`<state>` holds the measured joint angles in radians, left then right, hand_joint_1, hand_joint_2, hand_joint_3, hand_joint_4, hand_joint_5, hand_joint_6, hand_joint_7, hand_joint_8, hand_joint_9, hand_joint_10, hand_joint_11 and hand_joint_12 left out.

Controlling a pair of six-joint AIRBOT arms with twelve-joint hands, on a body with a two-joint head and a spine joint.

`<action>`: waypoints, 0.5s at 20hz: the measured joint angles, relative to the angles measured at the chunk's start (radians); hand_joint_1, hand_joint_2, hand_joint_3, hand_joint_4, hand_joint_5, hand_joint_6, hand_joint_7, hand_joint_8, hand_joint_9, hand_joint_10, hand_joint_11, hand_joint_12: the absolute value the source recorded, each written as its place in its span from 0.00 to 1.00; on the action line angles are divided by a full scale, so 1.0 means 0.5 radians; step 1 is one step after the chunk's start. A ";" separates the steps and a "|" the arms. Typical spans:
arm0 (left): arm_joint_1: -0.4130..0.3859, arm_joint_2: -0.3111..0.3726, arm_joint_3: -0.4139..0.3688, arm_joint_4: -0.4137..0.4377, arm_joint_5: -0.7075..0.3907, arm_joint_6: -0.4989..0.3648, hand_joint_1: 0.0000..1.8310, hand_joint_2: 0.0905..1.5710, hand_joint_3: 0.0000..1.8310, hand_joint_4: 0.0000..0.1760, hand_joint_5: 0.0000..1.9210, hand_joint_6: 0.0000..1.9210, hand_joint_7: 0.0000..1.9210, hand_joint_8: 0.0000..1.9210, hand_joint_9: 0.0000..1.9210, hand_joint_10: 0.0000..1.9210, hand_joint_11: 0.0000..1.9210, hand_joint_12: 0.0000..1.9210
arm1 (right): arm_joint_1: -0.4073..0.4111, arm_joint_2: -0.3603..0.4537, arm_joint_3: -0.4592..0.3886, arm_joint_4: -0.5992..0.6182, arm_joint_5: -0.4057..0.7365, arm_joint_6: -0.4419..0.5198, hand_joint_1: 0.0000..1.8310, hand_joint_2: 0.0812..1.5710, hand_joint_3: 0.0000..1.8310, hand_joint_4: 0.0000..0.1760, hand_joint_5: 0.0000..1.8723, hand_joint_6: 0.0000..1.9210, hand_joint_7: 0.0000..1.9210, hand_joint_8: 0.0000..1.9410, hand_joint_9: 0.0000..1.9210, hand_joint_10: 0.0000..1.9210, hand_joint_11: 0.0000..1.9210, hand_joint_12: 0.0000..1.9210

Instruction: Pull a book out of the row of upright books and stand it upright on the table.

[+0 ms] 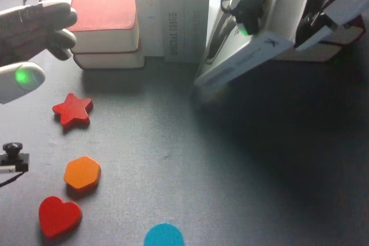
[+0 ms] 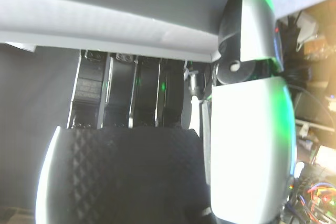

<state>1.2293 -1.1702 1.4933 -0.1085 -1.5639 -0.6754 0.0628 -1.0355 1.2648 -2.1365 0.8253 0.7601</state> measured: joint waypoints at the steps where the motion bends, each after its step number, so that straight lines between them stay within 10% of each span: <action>1: 0.006 -0.001 0.000 0.007 0.007 0.001 0.52 0.61 0.00 0.00 0.33 0.00 0.31 0.02 0.25 0.49 0.16 0.74 | 0.000 0.024 -0.037 0.032 0.027 0.009 0.74 0.74 0.00 0.00 0.40 0.72 0.41 0.57 0.46 0.65 0.38 0.58; 2: 0.007 0.000 -0.001 0.006 0.004 0.000 0.52 0.61 0.00 0.02 0.34 0.00 0.32 0.02 0.25 0.49 0.16 0.74 | -0.001 0.039 -0.061 0.075 0.071 0.031 0.73 0.76 0.00 0.00 0.42 0.73 0.38 0.58 0.41 0.70 0.31 0.53; 3: 0.007 0.000 -0.002 0.000 0.000 0.000 0.52 0.62 0.00 0.09 0.34 0.00 0.32 0.02 0.26 0.51 0.16 0.76 | -0.004 0.051 -0.084 0.111 0.100 0.051 0.65 0.74 0.00 0.00 0.45 0.63 0.33 0.23 0.33 0.30 0.20 0.53; 4: 0.008 0.000 -0.007 -0.006 -0.001 0.000 0.53 0.62 0.00 0.08 0.34 0.00 0.32 0.02 0.24 0.54 0.15 0.78 | -0.010 0.070 -0.106 0.169 0.128 0.040 0.62 0.75 0.00 0.00 0.44 0.63 0.32 0.07 0.30 0.10 0.11 0.50; 10: 0.014 0.000 -0.012 -0.002 0.002 0.001 0.53 0.60 0.00 0.12 0.35 0.01 0.33 0.03 0.23 0.59 0.15 0.83 | 0.045 0.170 -0.195 0.301 0.117 -0.132 0.56 0.84 0.00 0.00 0.31 0.81 0.45 0.01 0.43 0.05 0.13 0.68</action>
<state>1.2362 -1.1702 1.4872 -0.1093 -1.5631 -0.6750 0.0853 -0.9504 1.1671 -1.9858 0.8841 0.6941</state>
